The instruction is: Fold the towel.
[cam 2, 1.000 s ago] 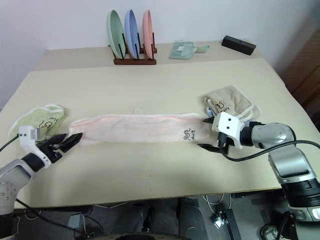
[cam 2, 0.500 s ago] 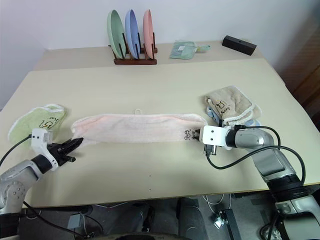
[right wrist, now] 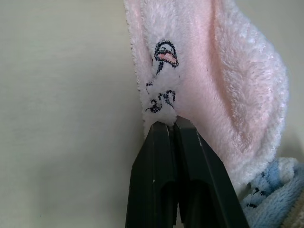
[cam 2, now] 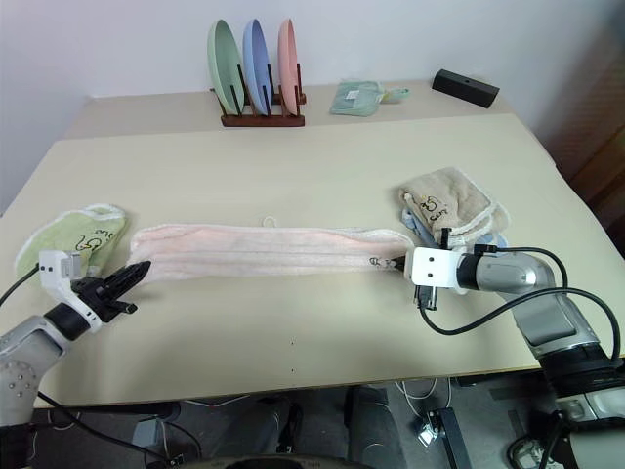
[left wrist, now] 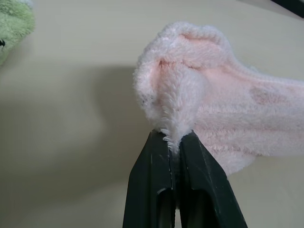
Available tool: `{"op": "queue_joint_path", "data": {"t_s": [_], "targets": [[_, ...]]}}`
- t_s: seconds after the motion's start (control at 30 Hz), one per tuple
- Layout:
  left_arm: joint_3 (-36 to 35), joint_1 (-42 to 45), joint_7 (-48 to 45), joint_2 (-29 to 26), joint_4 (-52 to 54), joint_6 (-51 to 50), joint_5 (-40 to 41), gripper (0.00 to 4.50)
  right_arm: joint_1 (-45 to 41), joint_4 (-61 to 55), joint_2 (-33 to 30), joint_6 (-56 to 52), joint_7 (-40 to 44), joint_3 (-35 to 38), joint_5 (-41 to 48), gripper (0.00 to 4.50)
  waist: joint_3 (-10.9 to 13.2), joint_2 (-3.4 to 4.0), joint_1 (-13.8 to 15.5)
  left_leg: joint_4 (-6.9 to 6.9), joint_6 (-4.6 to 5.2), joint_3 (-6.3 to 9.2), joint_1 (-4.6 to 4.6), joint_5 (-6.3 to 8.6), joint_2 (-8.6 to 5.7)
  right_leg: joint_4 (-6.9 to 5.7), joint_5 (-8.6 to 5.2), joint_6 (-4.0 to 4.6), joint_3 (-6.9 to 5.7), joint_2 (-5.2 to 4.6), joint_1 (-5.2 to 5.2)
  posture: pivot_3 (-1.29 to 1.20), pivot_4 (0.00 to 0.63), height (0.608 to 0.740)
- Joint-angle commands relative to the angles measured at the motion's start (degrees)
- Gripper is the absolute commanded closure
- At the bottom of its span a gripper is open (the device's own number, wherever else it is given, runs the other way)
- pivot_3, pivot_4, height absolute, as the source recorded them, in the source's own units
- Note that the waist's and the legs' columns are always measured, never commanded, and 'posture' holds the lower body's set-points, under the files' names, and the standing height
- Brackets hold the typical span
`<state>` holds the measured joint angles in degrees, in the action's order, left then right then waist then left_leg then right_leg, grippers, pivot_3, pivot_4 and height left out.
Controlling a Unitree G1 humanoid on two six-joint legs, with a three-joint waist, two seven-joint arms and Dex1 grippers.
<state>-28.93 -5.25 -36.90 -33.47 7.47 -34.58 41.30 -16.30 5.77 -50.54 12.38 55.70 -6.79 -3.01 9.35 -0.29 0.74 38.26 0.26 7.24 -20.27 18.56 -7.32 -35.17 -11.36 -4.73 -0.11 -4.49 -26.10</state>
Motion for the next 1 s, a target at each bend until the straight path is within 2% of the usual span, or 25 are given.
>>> {"op": "queue_joint_path", "data": {"t_s": [0.03, 0.17, 0.2, 0.33, 0.53, 0.6, 0.73, 0.9, 1.0], "targets": [[-3.4, -2.2, -1.5, -1.4, 2.5, -0.7, 2.2, 3.13, -0.3, -2.5, -0.7, -4.6, 1.7, 2.5, 3.5, 3.21, 0.0, 0.0, -0.1, 0.0, 0.0, 0.0, -0.01, 0.0, 0.0, 0.0, 0.0, 0.0, 0.0, 0.0, -0.01, 0.0, 0.15, 0.74], [-4.5, -4.6, -0.5, -1.2, 4.1, -0.7, 2.2, 1.07, 1.8, -8.4, -0.5, -14.4, 3.6, 6.3, 11.5, 1.15, 0.0, 0.0, 0.1, 0.0, 0.0, 0.0, -0.01, 0.0, 0.01, 0.0, 0.0, 0.0, 0.02, 0.0, -0.01, 0.0, 0.15, 0.74], [-5.5, -4.7, 0.2, -0.9, 4.1, -0.4, 2.6, 1.06, 2.9, -10.8, -0.4, -19.6, 4.2, 8.3, 15.9, 0.78, 0.0, -0.01, 0.2, 0.0, 0.01, 0.0, -0.03, 0.0, 0.01, 0.0, 0.0, 0.0, 0.02, 0.0, -0.01, 0.0, 0.15, 0.74], [-8.2, -3.9, 2.3, 0.8, 5.2, 2.5, 3.0, 1.06, 6.2, -17.1, 0.2, -36.1, 3.9, 15.7, 29.7, 0.78, 0.0, -0.01, 0.3, 0.02, 0.04, 0.04, -0.02, 0.02, 0.01, 0.04, 0.0, 0.0, 0.01, -0.01, 0.05, 0.0, 0.15, 0.74], [-5.5, -3.7, 1.7, 0.5, 10.0, 6.4, 0.5, 1.06, 10.6, -25.0, 2.3, -54.5, -0.6, 23.3, 46.6, 0.78, 0.0, -0.02, 0.3, 0.01, 0.05, 0.04, 0.0, 0.03, 0.02, 0.05, 0.0, 0.0, 0.01, -0.02, 0.08, 0.0, 0.15, 0.74], [-2.3, -3.1, 0.5, -0.3, 13.0, 6.1, 0.1, 1.06, 12.1, -27.1, 4.4, -59.4, -5.2, 23.8, 49.5, 0.78, 0.0, -0.03, 0.3, 0.01, 0.07, 0.04, 0.0, 0.04, 0.02, 0.05, 0.0, 0.0, 0.01, -0.02, 0.09, 0.0, 0.15, 0.74], [9.7, 0.2, -2.1, -1.5, 19.9, 5.4, -2.5, 1.06, 14.3, -27.3, 13.1, -71.5, -21.1, 26.4, 56.4, 0.78, -0.1, -0.1, 0.8, 0.01, 0.06, 0.04, 0.02, 0.04, 0.01, 0.05, 0.0, 0.0, 0.01, -0.02, 0.11, 0.0, 0.15, 0.74], [17.2, 4.7, -2.7, -0.1, 22.3, 5.1, -2.7, 1.06, 16.3, -28.3, 18.3, -77.2, -29.7, 31.0, 63.8, 0.78, -0.1, -0.05, 1.4, 0.03, 0.09, 0.0, 0.01, 0.05, -0.01, 0.05, 0.01, 0.0, 0.04, -0.02, 0.09, 0.0, 0.15, 0.74], [25.1, 8.9, -4.1, 2.1, 22.9, 4.9, -3.6, 1.06, 16.9, -26.5, 23.7, -78.7, -39.4, 33.8, 66.5, 0.78, -0.1, -0.07, 1.6, 0.01, 0.08, 0.0, 0.04, 0.05, 0.01, 0.03, 0.01, 0.0, 0.03, 0.01, 0.09, 0.0, 0.15, 0.74]]}}
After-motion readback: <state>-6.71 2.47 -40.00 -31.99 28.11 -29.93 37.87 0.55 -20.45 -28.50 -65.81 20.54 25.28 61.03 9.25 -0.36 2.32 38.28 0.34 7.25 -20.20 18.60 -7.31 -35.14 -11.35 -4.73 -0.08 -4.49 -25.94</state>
